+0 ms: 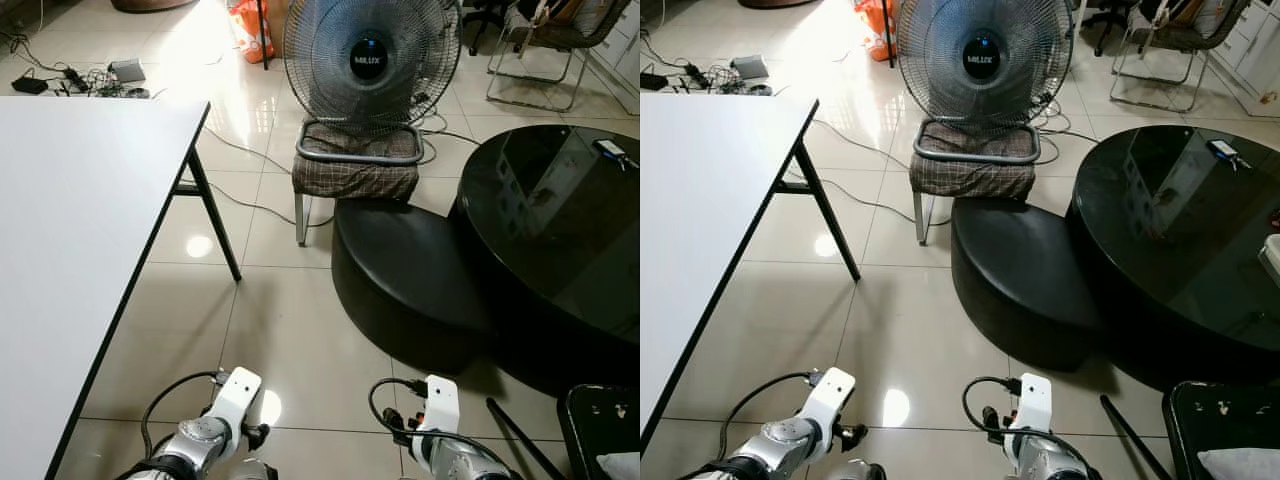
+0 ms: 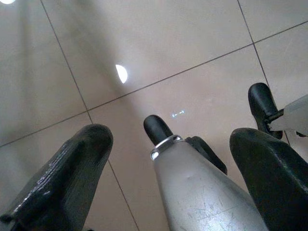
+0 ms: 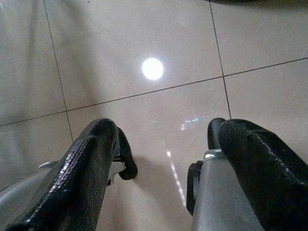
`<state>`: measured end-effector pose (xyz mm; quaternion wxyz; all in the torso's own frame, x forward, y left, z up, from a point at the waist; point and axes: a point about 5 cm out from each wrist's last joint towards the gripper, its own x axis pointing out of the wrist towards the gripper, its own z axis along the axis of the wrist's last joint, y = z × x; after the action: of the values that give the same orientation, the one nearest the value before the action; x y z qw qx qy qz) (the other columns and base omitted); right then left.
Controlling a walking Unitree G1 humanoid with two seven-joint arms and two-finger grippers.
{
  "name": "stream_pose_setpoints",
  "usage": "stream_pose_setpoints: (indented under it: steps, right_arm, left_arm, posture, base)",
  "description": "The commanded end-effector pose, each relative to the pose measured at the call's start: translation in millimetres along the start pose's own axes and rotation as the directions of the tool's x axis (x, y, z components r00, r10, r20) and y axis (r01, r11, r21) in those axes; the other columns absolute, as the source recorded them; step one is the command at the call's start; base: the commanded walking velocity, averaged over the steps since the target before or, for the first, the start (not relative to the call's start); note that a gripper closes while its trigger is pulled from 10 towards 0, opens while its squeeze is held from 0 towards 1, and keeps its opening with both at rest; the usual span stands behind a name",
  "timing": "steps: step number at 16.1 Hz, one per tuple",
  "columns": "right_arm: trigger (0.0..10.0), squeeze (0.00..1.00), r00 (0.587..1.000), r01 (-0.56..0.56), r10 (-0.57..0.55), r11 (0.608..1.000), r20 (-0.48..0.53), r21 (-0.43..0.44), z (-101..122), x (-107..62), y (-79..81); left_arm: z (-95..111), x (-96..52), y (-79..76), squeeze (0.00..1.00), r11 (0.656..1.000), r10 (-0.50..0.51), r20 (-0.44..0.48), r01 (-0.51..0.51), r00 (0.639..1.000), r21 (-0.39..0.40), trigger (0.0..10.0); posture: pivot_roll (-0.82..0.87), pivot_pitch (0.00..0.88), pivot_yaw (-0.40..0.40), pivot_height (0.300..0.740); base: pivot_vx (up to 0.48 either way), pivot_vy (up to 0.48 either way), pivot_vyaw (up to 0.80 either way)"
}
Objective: Setting the table
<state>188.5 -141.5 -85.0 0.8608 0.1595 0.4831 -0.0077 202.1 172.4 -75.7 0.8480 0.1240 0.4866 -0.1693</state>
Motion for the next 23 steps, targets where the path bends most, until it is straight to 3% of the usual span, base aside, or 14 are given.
stream_pose_setpoints:
  steps: [1, 7, 9, 11, 12, 13, 14, 15, 17, 18, 19, 20, 21, 23]
  right_arm:
    - [10.0, 0.0, 0.962, 0.228, -0.235, 0.972, -0.137, -0.062, -4.3, -12.0, -53.3]
    - [10.0, 0.0, 0.967, 0.235, -0.238, 0.971, -0.092, -0.047, 12.3, -8.9, -46.8]
    - [10.0, 0.0, 0.963, 0.258, -0.26, 0.966, 0.076, 0.031, 47.6, -9.7, -49.7]
    - [10.0, 0.0, 0.897, 0.283, -0.265, 0.959, 0.353, 0.002, 110.7, -19.6, -48.3]
    - [10.0, 0.09, 0.866, 0.295, -0.268, 0.956, 0.421, 0.003, 126.2, -24.3, -47.3]
    - [10.0, 1.0, 0.768, 0.255, -0.203, 0.967, 0.608, 0.0, 163.5, -41.2, -36.6]
    - [10.0, 1.0, 0.652, 0.241, -0.129, 0.97, 0.747, -0.043, 187.9, -64.0, -23.6]
    - [10.0, 1.0, 0.489, 0.229, -0.037, 0.97, 0.871, -0.087, 210.2, -106.0, 2.8]
    - [10.0, 1.0, 0.347, 0.197, 0.039, 0.974, 0.937, -0.113, 222.3, -150.8, 32.3]
    - [10.0, 0.0, 0.267, 0.172, 0.112, 0.972, 0.957, -0.161, 225.1, -173.5, 50.7]
    - [10.0, 0.0, 0.207, 0.113, 0.159, 0.976, 0.965, -0.185, 223.8, -187.7, 64.6]
    - [10.0, 0.0, 0.208, 0.115, 0.172, 0.973, 0.963, -0.198, 219.5, -191.8, 70.1]
    - [10.0, 0.0, 0.268, 0.062, 0.233, 0.964, 0.935, -0.258, 208.3, -189.5, 75.0]
    - [10.0, 0.0, 0.323, 0.072, 0.304, 0.936, 0.896, -0.344, 195.2, -185.5, 82.5]
  left_arm:
    - [-53.5, -7.7, 3.5, 0.0, 0.957, 0.132, -0.242, -0.187, 0.961, -0.22, 10.0]
    - [-40.6, -6.4, 10.0, 0.0, 0.957, 0.166, -0.205, -0.208, 0.965, -0.203, 10.0]
    - [3.1, -3.0, 18.9, 0.0, 0.95, 0.212, 0.016, -0.202, 0.977, -0.24, 10.0]
    - [60.8, -4.6, 17.2, 0.0, 0.989, 0.145, 0.273, -0.147, 0.951, -0.011, 10.0]
    - [86.2, -8.3, 17.4, 0.0, 0.988, 0.124, 0.363, -0.149, 0.923, 0.042, 10.0]
    - [141.7, -25.2, 17.3, 0.19, 0.985, 0.066, 0.573, -0.144, 0.817, 0.092, 10.0]
    - [178.9, -47.7, 22.5, 1.0, 0.989, 0.06, 0.721, -0.137, 0.691, 0.049, 10.0]
    - [218.4, -87.0, 27.6, 1.0, 0.99, 0.062, 0.85, -0.141, 0.524, 0.015, 10.0]
    - [244.0, -135.1, 26.3, 1.0, 0.98, 0.034, 0.935, -0.197, 0.352, 0.039, 10.0]
    - [249.4, -159.9, 26.1, 1.0, 0.974, 0.039, 0.958, -0.225, 0.286, 0.028, 10.0]
    - [248.2, -176.3, 30.7, 1.0, 0.968, 0.105, 0.963, -0.249, 0.248, -0.041, 10.0]
    - [241.4, -184.6, 32.4, 1.0, 0.961, 0.171, 0.961, -0.251, 0.219, -0.113, 10.0]
    - [224.5, -184.1, 29.6, 0.0, 0.969, 0.191, 0.946, -0.203, 0.261, -0.14, 10.0]
    - [201.8, -179.3, 27.5, 0.0, 0.962, 0.224, 0.915, -0.228, 0.336, -0.152, 10.0]
  posture:
    - [0.09, 0.0, -0.037, 0.74]
    - [0.08, 0.0, -0.016, 0.74]
    - [0.09, 0.0, -0.014, 0.74]
    - [0.07, 0.0, -0.003, 0.74]
    - [0.06, 0.0, 0.002, 0.74]
    - [0.04, 0.008, 0.018, 0.74]
    - [0.02, 0.016, 0.034, 0.74]
    - [0.0, 0.031, 0.059, 0.74]
    - [-0.02, 0.039, 0.081, 0.74]
    - [-0.02, 0.044, 0.085, 0.74]
    - [-0.01, 0.046, 0.084, 0.74]
    - [-0.01, 0.047, 0.078, 0.74]
    - [0.01, 0.049, 0.066, 0.74]
    - [0.02, 0.049, 0.061, 0.74]
  base:
    - [0.0, 0.0, 0.0]
    - [0.0, 0.0, 0.0]
    - [0.0, 0.0, 0.0]
    - [0.0, 0.0, 0.0]
    - [0.0, 0.0, 0.0]
    - [0.0, 0.0, 0.0]
    - [0.0, 0.0, 0.0]
    - [0.0, 0.0, 0.0]
    - [0.0, 0.0, 0.0]
    - [0.0, 0.0, 0.0]
    - [0.0, 0.0, 0.0]
    - [0.0, 0.0, 0.0]
    - [0.0, 0.0, 0.0]
    - [0.0, 0.0, 0.78]
